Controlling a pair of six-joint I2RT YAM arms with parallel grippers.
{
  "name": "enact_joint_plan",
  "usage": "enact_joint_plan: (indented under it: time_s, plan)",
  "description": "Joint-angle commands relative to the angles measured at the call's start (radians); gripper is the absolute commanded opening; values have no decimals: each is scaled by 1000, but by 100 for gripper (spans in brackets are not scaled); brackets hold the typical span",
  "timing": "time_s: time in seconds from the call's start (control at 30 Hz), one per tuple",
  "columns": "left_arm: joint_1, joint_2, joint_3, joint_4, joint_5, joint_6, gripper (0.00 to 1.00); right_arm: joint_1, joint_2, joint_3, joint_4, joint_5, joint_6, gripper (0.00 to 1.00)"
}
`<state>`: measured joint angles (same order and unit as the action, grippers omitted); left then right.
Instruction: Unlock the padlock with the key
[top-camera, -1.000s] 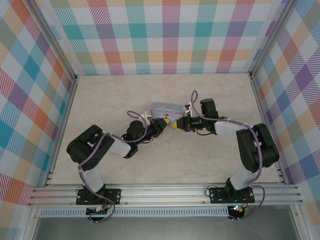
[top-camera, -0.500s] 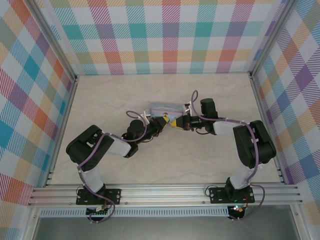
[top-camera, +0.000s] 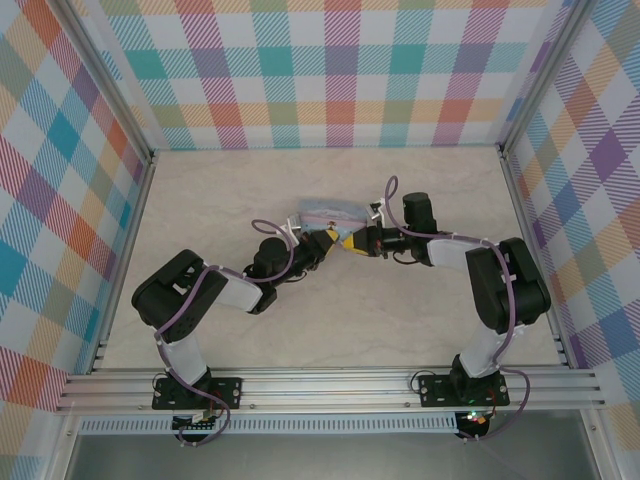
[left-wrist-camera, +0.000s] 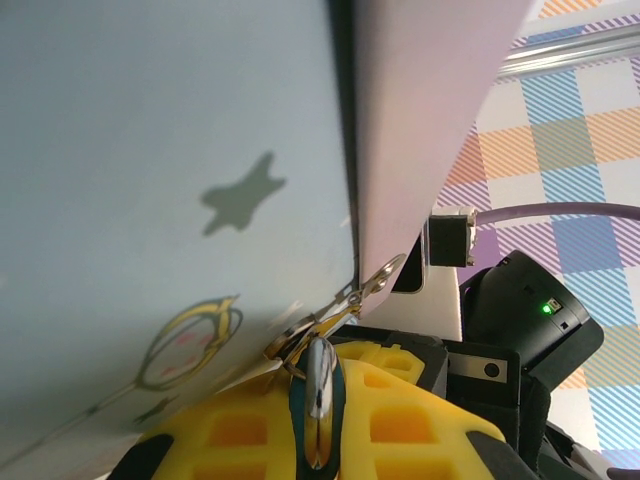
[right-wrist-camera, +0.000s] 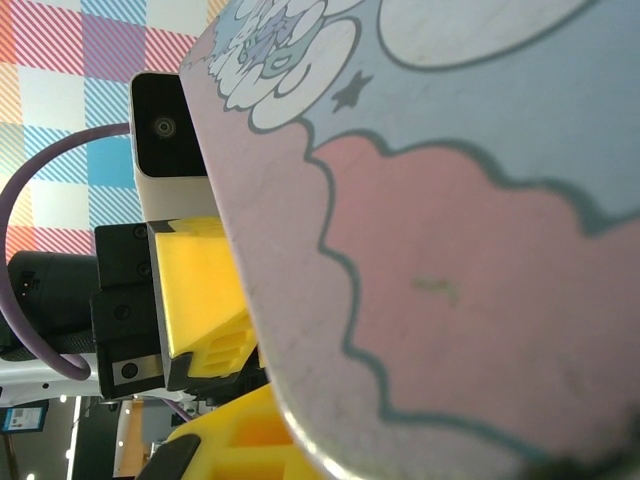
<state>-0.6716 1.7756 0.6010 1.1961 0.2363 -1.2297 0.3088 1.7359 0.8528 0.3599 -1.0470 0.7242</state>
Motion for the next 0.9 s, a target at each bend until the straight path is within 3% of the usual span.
enact_joint_plan:
  time_s: [0.0,0.4,0.6,0.87]
  plan:
    - [-46,-40,33,138,195,28,0,13,22,56,122,90,28,1]
    - [-47,-56,28,137,207,32,0,5,74,147,72,143,20,1]
    - [-48,-49,18,137,186,35,0,-40,32,137,36,150,1,2]
    - [-48,-36,28,139,139,23,0,4,27,53,78,166,30,1]
